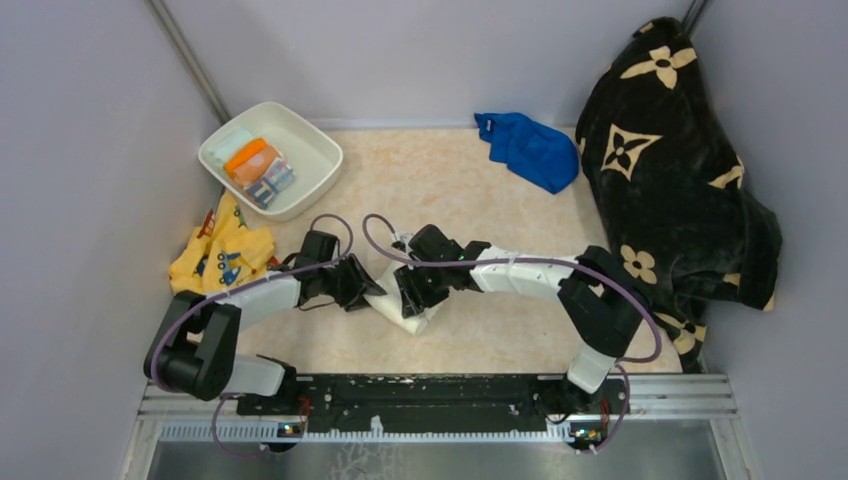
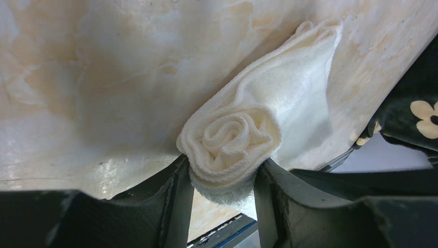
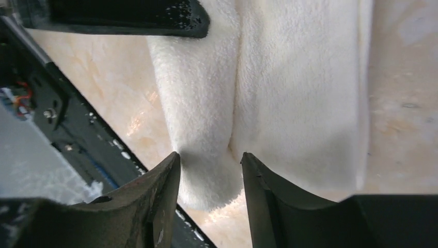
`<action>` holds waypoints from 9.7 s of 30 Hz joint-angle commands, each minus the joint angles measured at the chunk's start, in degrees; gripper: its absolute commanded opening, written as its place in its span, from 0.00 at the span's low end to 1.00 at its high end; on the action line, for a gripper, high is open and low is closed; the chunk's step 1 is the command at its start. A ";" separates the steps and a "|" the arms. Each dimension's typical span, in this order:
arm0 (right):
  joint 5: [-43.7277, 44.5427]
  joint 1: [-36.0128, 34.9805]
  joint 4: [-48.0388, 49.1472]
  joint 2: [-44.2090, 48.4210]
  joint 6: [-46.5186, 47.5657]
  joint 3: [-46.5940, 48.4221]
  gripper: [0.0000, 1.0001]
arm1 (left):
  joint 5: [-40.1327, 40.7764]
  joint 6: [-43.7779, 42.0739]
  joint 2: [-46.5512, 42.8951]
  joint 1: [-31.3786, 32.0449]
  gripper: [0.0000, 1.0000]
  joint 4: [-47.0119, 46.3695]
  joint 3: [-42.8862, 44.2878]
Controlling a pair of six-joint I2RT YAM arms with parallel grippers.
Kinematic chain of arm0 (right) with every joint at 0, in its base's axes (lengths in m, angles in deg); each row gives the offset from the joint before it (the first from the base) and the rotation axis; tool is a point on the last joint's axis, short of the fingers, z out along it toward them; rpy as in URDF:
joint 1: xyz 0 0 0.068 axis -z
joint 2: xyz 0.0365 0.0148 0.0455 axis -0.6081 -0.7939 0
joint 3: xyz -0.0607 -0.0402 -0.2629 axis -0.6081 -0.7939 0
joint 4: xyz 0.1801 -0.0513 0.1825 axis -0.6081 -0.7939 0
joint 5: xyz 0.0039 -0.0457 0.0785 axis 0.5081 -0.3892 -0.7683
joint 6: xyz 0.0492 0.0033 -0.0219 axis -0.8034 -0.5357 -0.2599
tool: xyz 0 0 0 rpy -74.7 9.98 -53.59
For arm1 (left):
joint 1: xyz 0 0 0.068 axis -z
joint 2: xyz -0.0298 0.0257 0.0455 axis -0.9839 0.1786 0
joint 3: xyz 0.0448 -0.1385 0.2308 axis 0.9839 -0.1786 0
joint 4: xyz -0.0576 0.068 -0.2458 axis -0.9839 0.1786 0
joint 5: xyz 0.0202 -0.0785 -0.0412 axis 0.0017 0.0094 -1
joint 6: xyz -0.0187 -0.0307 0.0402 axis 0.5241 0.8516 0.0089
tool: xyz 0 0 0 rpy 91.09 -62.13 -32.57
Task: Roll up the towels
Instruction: Roll the towel at the center of the board, then pick up the towel at the center of the board, then place the towel in the bin.
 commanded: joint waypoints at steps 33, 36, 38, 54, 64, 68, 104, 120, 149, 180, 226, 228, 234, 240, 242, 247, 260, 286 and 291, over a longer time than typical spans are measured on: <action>48.33 -23.48 -7.50 -11.16 14.32 2.50 0.43 | 3.61 -6.12 6.93 -0.04 0.52 3.88 1.79; 42.99 -21.95 -7.54 -10.99 14.26 2.00 0.23 | 3.54 -6.34 6.03 -0.17 0.57 4.71 3.03; 36.11 -20.21 -6.50 -9.66 14.28 1.29 0.10 | 3.97 -6.55 4.30 -0.51 0.62 5.54 3.68; -24.79 1.54 8.32 -13.71 3.14 -0.38 0.00 | 6.26 -4.85 -16.97 -4.95 0.85 14.05 -0.15; -35.25 7.29 17.48 -22.13 -6.90 -1.53 0.00 | 1.54 -3.04 -13.32 -4.94 0.79 6.24 -3.53; -34.75 7.45 17.51 -22.83 -7.18 -0.67 0.01 | 1.72 -3.25 -8.08 -4.87 0.76 2.21 -2.63; 41.92 -24.02 -1.53 -4.84 22.17 5.13 0.54 | 5.08 -6.66 -0.53 -4.89 0.62 6.56 -1.38; 24.99 -14.90 -0.09 -8.73 4.99 1.46 0.18 | 2.37 -5.92 1.75 -4.96 0.78 4.69 9.22; 3.59 -4.36 27.56 -10.63 -18.23 -14.51 0.15 | -4.88 2.34 -2.52 -3.01 0.72 -8.98 -3.73; 9.74 1.98 4.53 16.17 0.89 -12.13 0.71 | 0.62 -49.61 18.80 -9.83 0.19 13.21 44.80; 9.37 5.90 -4.52 7.41 5.81 -3.55 0.75 | 14.87 -83.75 53.90 -29.39 0.28 37.86 85.42; 9.12 5.95 -4.54 6.96 5.78 -3.32 0.75 | 17.26 -83.81 53.99 -29.13 0.30 37.63 85.04; 8.84 5.95 -3.97 6.63 5.57 -3.77 0.75 | 24.71 -85.44 55.17 -26.99 0.36 33.68 83.09; 8.90 5.95 -3.77 7.24 5.01 -4.72 0.75 | 32.11 -86.25 55.82 -26.12 0.47 29.76 82.17; 8.90 5.95 -3.78 7.20 4.99 -4.95 0.75 | 34.27 -86.80 56.00 -25.80 0.48 28.68 82.06; 8.79 5.95 -3.63 7.43 4.90 -5.14 0.75 | 36.91 -89.51 55.69 -25.16 0.49 24.98 79.81; 9.49 5.95 -3.69 10.02 4.28 -6.36 0.75 | 36.23 -91.30 50.90 -23.71 0.74 22.86 72.59; 18.31 7.27 -10.71 20.09 8.41 -3.90 0.77 | 31.81 -91.40 35.34 -23.53 1.00 20.77 61.79; 19.35 7.79 -11.31 22.32 8.63 -4.37 0.78 | 28.15 -88.40 33.49 -23.31 0.99 21.69 60.95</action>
